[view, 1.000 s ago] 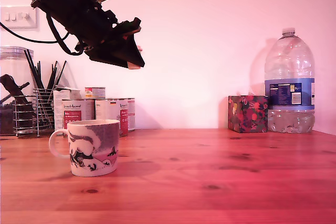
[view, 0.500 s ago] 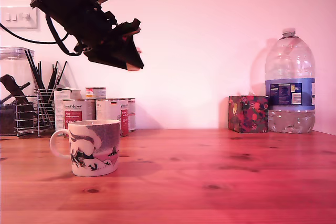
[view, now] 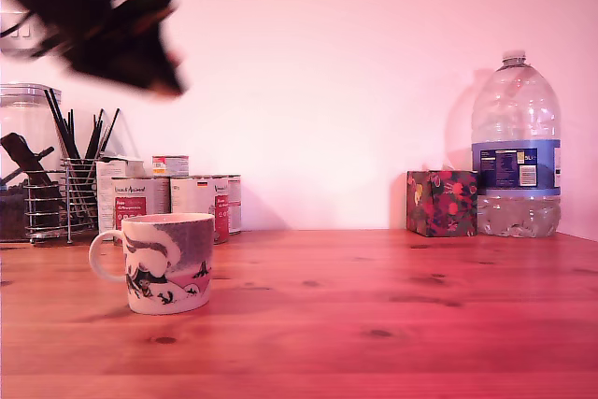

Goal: Pick up the coffee capsules from the table one by one and drop them inside the nearest coffee cup

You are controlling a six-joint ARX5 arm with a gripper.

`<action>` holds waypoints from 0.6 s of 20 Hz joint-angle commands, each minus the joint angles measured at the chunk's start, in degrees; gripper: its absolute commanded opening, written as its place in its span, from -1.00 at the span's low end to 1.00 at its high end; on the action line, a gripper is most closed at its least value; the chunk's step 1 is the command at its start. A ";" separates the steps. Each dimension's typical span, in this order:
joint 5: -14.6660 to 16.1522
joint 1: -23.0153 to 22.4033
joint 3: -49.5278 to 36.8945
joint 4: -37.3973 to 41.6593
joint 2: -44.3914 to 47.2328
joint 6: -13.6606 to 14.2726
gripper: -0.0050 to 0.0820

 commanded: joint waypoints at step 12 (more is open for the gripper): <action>-0.35 -0.35 -6.12 -6.14 -3.41 -1.42 -0.39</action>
